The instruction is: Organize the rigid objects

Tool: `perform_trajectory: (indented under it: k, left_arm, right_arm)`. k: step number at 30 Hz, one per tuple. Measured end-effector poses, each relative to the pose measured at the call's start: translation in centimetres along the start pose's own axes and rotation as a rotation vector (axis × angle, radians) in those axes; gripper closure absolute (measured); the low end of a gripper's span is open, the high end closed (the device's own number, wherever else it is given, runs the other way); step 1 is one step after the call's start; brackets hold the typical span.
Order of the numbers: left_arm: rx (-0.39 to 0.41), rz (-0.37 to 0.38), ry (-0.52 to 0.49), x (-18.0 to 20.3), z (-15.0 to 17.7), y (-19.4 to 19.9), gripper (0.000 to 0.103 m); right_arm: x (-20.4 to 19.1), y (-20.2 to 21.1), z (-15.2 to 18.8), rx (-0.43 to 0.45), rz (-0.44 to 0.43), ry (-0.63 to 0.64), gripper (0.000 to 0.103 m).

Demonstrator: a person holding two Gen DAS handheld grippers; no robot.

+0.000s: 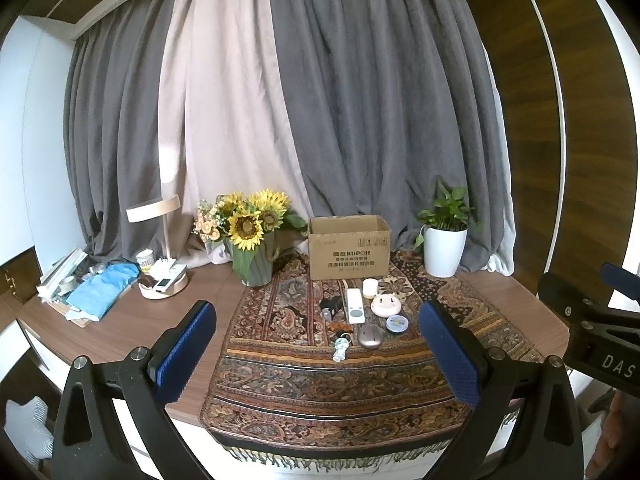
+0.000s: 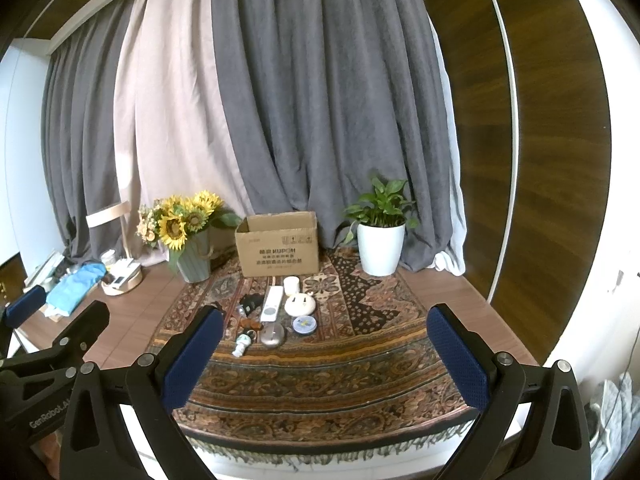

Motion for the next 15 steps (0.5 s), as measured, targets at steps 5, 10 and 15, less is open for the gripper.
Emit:
perform_trajectory:
  k: [5,10,15]
  left_arm:
    - [-0.023,0.005,-0.015,0.0,0.9,-1.4,0.000]
    - [-0.061,0.010,-0.037,0.3,2.2,-3.8,0.000]
    - [-0.108,0.020,-0.055,0.7,3.8,-6.8,0.000]
  right_arm:
    - [-0.1,-0.8,0.6,-0.018,-0.007,-0.010,0.000]
    - [-0.4,-3.0,1.4,-0.061,-0.022,-0.019,0.000]
    - [-0.6,-5.9,2.3,-0.104,-0.036,-0.025,0.000]
Point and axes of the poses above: each gripper's, at about its wrist camera, not at the fingertips, and y roughly against the way its jaws point, x to its right, z to its underside, the point moved 6 cm from there along -y, roughly the way its jaws point, and after that the axes turned 13 degrees about -z, right-handed, at the moved point
